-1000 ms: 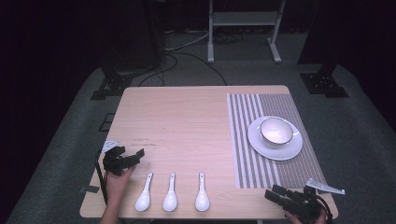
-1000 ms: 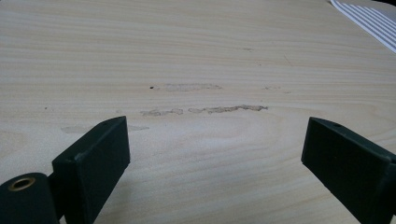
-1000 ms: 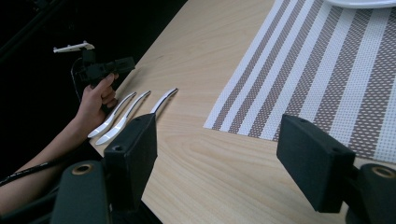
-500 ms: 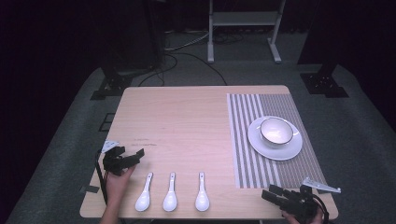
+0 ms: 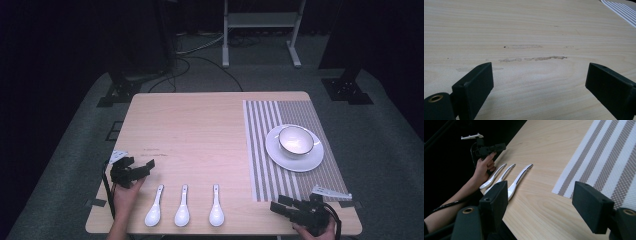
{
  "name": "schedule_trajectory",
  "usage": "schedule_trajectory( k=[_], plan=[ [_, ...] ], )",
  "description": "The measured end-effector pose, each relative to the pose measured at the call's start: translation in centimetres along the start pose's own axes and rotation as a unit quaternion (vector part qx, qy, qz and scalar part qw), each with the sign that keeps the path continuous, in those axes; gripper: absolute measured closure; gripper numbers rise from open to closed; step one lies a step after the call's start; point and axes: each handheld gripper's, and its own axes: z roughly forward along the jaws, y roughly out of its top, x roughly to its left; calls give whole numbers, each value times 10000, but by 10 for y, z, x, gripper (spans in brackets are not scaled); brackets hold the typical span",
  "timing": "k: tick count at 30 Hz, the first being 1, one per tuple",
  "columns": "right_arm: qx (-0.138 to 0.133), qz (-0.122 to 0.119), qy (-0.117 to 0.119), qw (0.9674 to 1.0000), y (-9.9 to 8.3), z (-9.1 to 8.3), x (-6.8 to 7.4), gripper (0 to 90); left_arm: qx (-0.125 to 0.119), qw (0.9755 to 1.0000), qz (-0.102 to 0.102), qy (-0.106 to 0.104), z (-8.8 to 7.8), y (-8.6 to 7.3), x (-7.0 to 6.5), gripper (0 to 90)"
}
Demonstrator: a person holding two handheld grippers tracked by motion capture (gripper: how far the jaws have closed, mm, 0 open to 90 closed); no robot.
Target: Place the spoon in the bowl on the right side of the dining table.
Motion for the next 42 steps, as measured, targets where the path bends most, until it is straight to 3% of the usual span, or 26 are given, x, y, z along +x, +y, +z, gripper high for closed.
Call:
schedule_trajectory(
  k=[23, 42],
  plan=[
    [471, -292, 180, 9983, 22, 41, 24, 279, 13, 10000, 8, -3, 0, 0, 0, 66],
    [986, -421, 356, 9936, 41, 88, 42, 279, -5, 10000, 10, -42, 0, 0, 0, 67]
  ],
)
